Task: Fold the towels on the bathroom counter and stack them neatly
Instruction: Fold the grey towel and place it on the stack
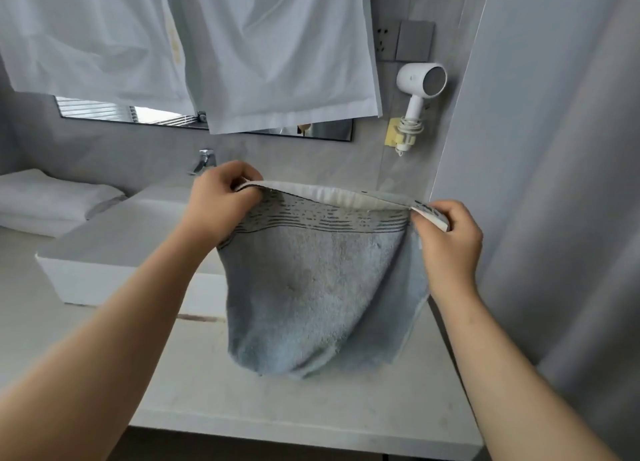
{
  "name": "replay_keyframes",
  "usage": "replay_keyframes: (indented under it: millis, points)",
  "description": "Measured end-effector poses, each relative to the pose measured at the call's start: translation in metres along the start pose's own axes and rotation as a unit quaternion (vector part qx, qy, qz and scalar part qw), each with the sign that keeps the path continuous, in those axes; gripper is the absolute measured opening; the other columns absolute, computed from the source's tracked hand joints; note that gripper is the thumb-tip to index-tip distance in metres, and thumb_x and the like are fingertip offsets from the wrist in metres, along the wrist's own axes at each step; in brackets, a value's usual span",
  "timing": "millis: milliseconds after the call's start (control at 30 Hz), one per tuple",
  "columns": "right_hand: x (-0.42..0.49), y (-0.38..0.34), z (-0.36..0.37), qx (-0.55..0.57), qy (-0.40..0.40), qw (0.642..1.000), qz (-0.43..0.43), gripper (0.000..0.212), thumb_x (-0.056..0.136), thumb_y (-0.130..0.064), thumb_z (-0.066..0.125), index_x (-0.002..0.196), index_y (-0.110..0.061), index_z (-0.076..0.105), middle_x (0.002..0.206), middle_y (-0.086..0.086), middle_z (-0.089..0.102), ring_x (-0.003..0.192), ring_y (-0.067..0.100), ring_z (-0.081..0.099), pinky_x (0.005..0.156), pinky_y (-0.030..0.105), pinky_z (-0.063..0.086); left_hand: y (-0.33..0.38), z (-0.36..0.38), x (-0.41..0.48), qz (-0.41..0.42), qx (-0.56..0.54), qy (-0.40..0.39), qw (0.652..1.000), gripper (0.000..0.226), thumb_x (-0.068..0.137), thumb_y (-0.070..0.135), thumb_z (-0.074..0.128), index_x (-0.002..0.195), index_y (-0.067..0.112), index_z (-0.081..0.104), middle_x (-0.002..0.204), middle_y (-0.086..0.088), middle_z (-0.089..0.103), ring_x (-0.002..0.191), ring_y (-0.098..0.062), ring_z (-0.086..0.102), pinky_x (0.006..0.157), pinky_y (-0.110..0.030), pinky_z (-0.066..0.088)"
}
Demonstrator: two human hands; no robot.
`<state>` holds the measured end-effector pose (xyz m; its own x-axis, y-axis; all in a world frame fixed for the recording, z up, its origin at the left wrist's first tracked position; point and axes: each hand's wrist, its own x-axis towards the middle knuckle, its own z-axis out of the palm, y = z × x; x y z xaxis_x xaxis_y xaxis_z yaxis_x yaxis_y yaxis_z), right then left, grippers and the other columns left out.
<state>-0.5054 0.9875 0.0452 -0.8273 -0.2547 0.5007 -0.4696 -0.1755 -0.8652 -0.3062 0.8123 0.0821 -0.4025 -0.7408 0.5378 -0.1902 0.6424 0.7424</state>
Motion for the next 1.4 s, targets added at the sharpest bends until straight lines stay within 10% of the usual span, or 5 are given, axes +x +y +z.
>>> replay_keyframes:
  millis: [367, 533, 933, 1233, 1400]
  points:
    - [-0.021, 0.070, -0.012, -0.091, -0.180, 0.958, 0.206, 0.017, 0.080, -0.007, 0.068, 0.071, -0.017, 0.058, 0.071, 0.006, 0.055, 0.059, 0.014, 0.047, 0.047, 0.020, 0.035, -0.078, 0.048, -0.026, -0.134, 0.193, -0.212, 0.949, 0.006, 0.085, 0.019, 0.058, 0.084, 0.015, 0.063, 0.087, -0.010, 0.063, 0.092, -0.030, 0.056, 0.075, -0.032, 0.042]
    - [-0.035, 0.111, -0.017, -0.131, -0.181, 0.932, 0.285, 0.009, 0.078, -0.011, 0.070, 0.076, -0.015, 0.062, 0.079, 0.009, 0.063, 0.072, 0.022, 0.057, 0.067, 0.029, 0.041, -0.105, 0.068, -0.038, -0.157, 0.231, -0.277, 0.919, 0.015, 0.084, 0.019, 0.056, 0.097, 0.017, 0.063, 0.093, -0.006, 0.059, 0.090, -0.025, 0.052, 0.076, -0.028, 0.040]
    - [-0.042, 0.153, -0.004, -0.327, -0.385, 0.837, 0.211, 0.067, 0.071, 0.007, 0.064, 0.127, -0.027, 0.047, 0.112, 0.005, 0.031, 0.097, 0.020, 0.044, 0.076, 0.020, 0.038, -0.154, 0.093, -0.026, -0.165, 0.263, -0.281, 0.908, 0.022, 0.085, 0.010, 0.046, 0.098, 0.023, 0.060, 0.101, -0.006, 0.064, 0.085, -0.024, 0.057, 0.069, -0.030, 0.048]
    - [-0.032, 0.176, 0.013, -0.338, -0.201, 0.906, 0.155, 0.014, 0.091, -0.014, 0.055, 0.096, -0.018, 0.067, 0.086, 0.005, 0.061, 0.081, 0.025, 0.055, 0.063, 0.030, 0.035, -0.174, 0.118, -0.002, -0.116, 0.269, -0.282, 0.914, 0.027, 0.089, 0.010, 0.047, 0.108, 0.021, 0.063, 0.108, -0.007, 0.065, 0.088, -0.023, 0.054, 0.072, -0.029, 0.043]
    - [-0.014, 0.192, 0.016, -0.287, -0.107, 0.923, 0.231, 0.029, 0.096, -0.034, 0.048, 0.096, -0.009, 0.063, 0.092, 0.008, 0.063, 0.097, 0.029, 0.058, 0.073, 0.030, 0.038, -0.179, 0.131, 0.016, -0.101, 0.273, -0.274, 0.917, 0.029, 0.089, 0.010, 0.048, 0.111, 0.020, 0.064, 0.112, -0.007, 0.066, 0.103, -0.027, 0.056, 0.079, -0.029, 0.043]
